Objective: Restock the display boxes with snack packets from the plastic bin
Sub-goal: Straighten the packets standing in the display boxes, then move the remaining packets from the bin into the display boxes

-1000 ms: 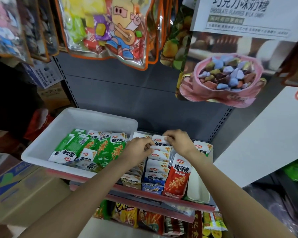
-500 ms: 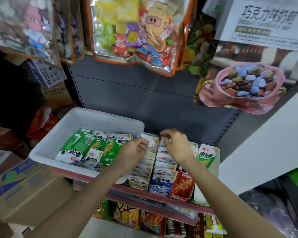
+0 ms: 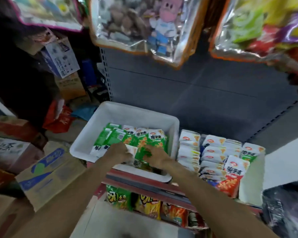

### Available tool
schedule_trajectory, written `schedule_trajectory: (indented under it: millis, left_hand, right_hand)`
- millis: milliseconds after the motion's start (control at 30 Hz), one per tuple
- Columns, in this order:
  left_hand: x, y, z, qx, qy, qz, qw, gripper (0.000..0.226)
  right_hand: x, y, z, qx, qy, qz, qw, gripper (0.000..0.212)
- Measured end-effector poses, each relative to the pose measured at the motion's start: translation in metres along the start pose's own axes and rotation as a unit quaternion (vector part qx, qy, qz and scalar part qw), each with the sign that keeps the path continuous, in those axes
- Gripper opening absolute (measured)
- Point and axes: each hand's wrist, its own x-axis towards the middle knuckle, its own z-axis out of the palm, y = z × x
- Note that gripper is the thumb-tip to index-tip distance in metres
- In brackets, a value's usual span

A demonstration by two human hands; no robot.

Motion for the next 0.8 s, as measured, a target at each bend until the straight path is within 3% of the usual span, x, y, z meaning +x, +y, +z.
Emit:
schedule_trajectory:
  millis: [200,267,400,467,533,567,633,800]
  left_hand:
    - [0.021,-0.001,-0.005,0.024,-0.076,-0.042,0.996,0.046]
    - [0.024,0.001,-0.008,-0.061,-0.083,-0.070,0.992,0.057]
    - [0.027,0.002,-0.011,-0.271,-0.079,-0.085,0.956,0.033]
    - [0.023,0.001,-0.015,-0.320,-0.047,-0.052,0.945,0.017]
    - [0.019,-0.001,-0.019,-0.314,0.012,0.017,0.949,0.004]
    - [0.016,-0.001,-0.021,-0.312,0.046,0.050,0.948,0.002]
    - [0.009,0.006,-0.026,-0.349,0.091,0.082,0.929,0.002]
    - [-0.001,0.035,-0.028,-0.430,0.085,0.140,0.888,0.013]
  right_hand:
    - [0.021,0.000,0.010,-0.054,-0.058,0.024,0.997,0.048]
    - [0.026,0.001,0.012,-0.045,-0.070,0.023,0.996,0.050]
    - [0.029,0.007,0.014,0.029,-0.072,0.018,0.997,0.067]
    - [0.027,0.006,0.009,0.104,-0.027,0.012,0.994,0.058]
    - [0.026,0.008,0.003,0.129,0.070,0.007,0.989,0.019]
    - [0.025,0.008,-0.001,0.135,0.115,-0.006,0.984,0.018]
    - [0.019,0.006,-0.010,0.174,0.160,-0.030,0.971,0.037]
    - [-0.009,0.012,-0.035,0.298,0.258,-0.036,0.918,0.008]
